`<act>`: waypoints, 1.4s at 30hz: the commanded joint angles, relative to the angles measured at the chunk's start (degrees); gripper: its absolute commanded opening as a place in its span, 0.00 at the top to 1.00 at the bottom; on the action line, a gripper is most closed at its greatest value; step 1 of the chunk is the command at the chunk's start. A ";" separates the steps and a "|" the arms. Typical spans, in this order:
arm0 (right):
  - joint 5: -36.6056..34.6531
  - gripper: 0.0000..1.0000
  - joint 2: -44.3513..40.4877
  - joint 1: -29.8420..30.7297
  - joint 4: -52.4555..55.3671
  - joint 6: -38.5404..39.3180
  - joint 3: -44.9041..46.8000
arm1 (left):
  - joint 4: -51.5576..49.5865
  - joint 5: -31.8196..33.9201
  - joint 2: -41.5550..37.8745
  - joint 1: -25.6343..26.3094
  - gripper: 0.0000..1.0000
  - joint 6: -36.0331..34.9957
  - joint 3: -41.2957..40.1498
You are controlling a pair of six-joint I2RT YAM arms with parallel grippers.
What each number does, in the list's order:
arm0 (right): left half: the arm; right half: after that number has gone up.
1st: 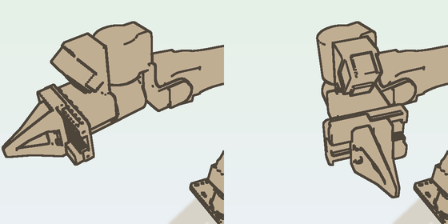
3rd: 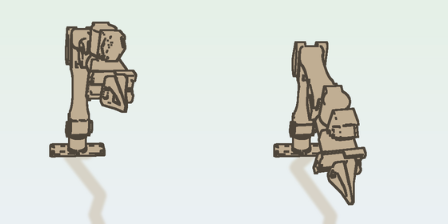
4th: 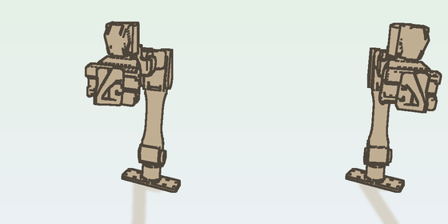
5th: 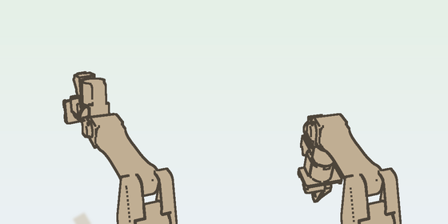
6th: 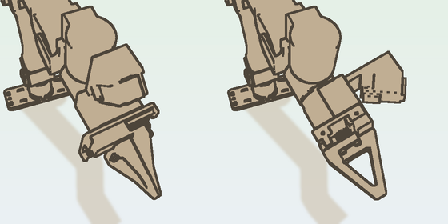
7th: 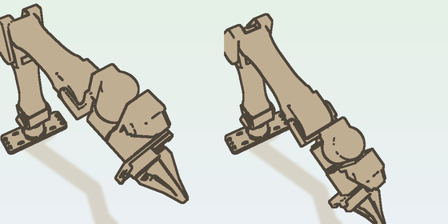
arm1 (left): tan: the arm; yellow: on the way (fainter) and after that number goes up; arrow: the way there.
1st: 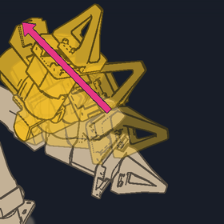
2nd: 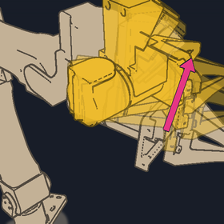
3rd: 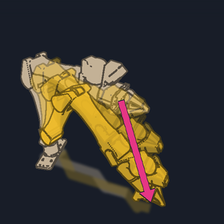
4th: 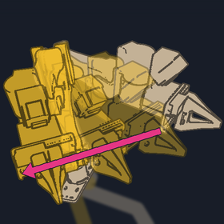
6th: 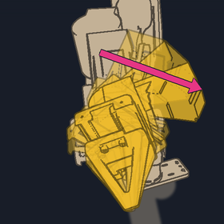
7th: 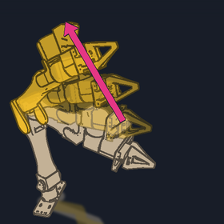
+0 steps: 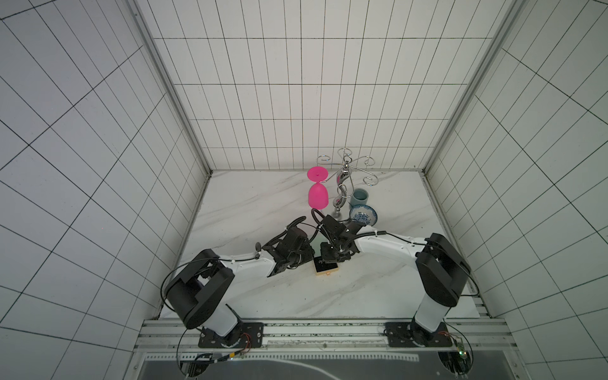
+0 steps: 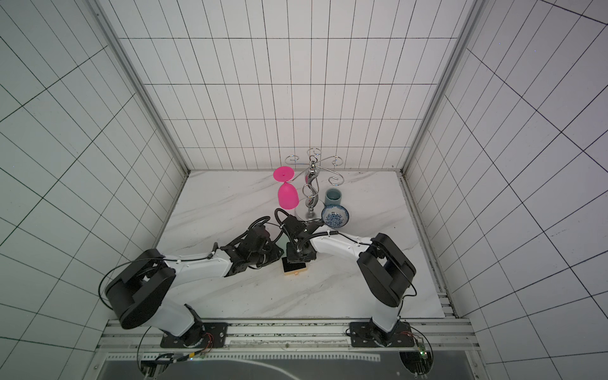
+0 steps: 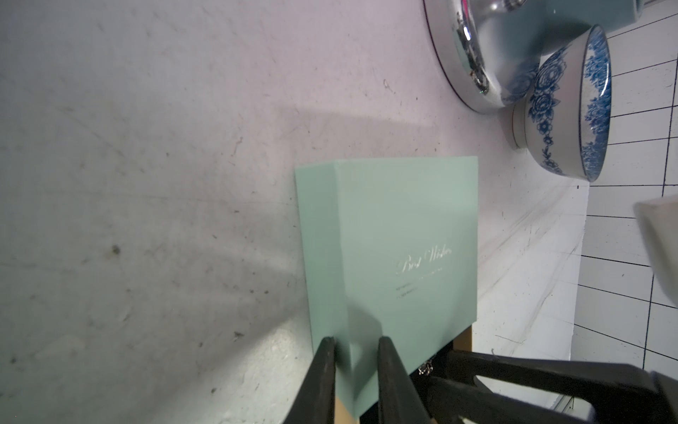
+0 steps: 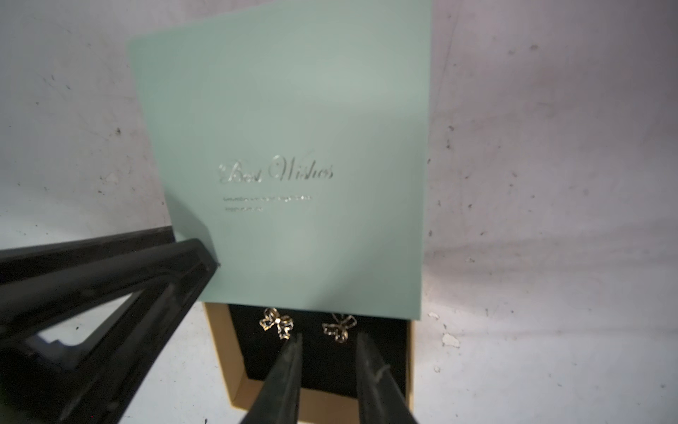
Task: Take out the earrings from the drawer-style jewelry box
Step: Pick up the earring from the drawer.
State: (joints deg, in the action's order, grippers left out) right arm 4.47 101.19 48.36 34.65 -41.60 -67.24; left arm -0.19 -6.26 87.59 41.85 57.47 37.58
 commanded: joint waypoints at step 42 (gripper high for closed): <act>-7.55 0.86 7.12 0.55 6.40 1.16 -10.80 | 1.85 -1.74 0.91 0.08 0.79 1.22 -2.52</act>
State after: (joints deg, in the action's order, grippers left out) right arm -1.23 107.42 48.53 40.49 -40.21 -73.78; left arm 2.85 -7.42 87.59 41.85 58.08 36.14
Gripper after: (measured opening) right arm 0.149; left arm 0.209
